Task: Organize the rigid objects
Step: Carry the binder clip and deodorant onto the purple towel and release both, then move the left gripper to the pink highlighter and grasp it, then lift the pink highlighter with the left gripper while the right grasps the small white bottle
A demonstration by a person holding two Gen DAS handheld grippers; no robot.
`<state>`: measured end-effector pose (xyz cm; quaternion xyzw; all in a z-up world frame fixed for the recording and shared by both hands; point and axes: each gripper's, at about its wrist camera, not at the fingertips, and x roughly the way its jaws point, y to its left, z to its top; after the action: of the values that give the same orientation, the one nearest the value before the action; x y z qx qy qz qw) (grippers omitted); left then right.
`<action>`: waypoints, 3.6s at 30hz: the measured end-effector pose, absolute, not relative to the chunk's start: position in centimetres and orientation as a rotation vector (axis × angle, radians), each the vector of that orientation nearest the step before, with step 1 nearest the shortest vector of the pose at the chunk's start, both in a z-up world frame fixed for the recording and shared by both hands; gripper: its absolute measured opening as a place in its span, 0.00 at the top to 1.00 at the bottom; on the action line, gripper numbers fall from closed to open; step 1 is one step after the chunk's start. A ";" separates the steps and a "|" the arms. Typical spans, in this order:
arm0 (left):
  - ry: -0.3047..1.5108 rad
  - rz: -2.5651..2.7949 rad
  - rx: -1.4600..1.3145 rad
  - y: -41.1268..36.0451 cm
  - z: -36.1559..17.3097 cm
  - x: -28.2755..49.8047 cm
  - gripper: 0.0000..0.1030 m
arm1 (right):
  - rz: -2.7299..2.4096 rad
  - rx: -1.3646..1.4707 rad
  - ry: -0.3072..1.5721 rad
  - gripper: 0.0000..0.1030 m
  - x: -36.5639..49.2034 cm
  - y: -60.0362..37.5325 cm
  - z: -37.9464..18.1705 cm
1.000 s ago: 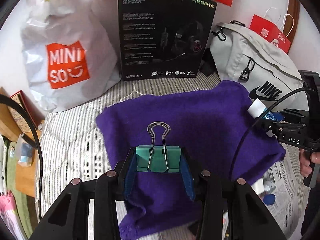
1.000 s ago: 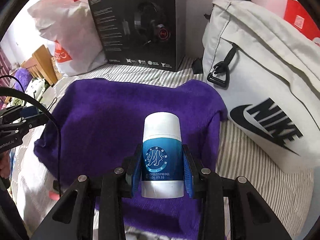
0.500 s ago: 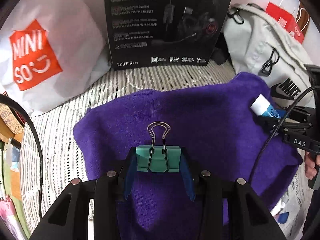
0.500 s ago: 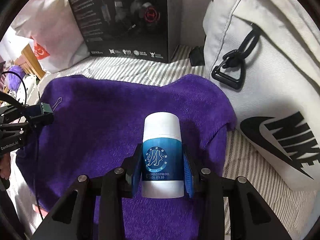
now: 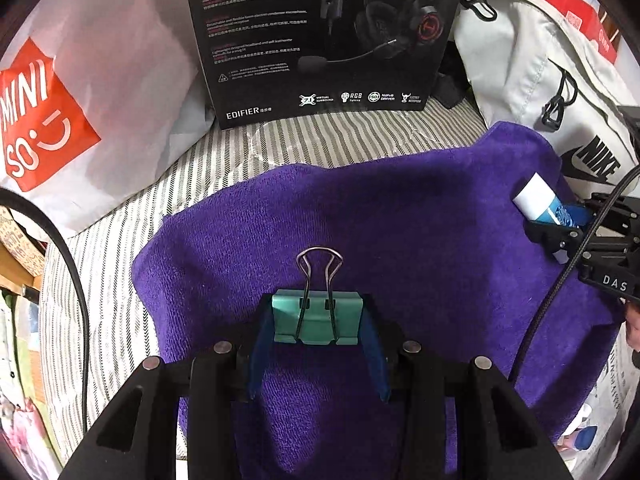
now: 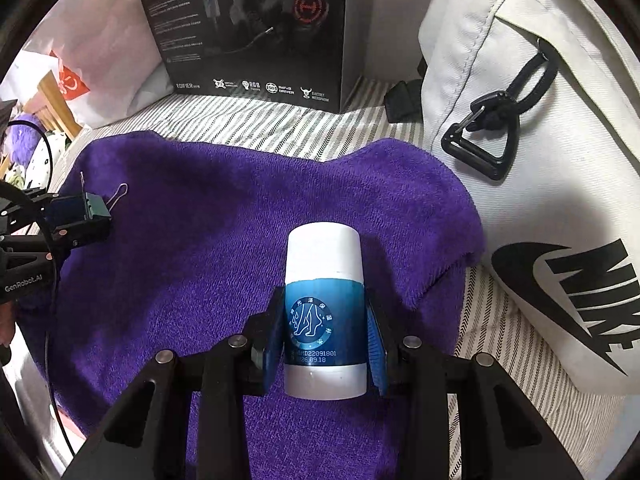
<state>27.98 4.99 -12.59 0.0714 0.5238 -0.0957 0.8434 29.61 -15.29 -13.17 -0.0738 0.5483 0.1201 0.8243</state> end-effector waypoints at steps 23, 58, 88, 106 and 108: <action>1.100 -0.234 0.192 4.1 -9.1 22.1 0.47 | 0.221 -0.039 1.073 0.41 21.1 -18.5 -7.2; 1.078 -0.440 0.265 4.9 -12.4 8.9 0.56 | 0.095 0.155 1.023 0.38 4.1 -24.0 -6.7; 1.068 -0.507 0.275 4.1 -11.5 7.3 0.83 | 0.211 0.136 1.084 0.38 4.9 -20.3 -9.5; 1.092 -0.406 0.159 8.2 -12.1 6.3 0.84 | 0.235 0.000 1.081 0.44 9.0 -18.6 -11.2; 1.092 -0.406 0.150 8.3 -12.1 6.3 0.84 | 0.245 -0.010 1.087 0.44 9.3 -18.1 -11.5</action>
<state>6.30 8.31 -12.07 0.0706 0.5153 -0.1916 0.8324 9.30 -18.14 -11.48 -0.0046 0.5156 0.1163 0.8489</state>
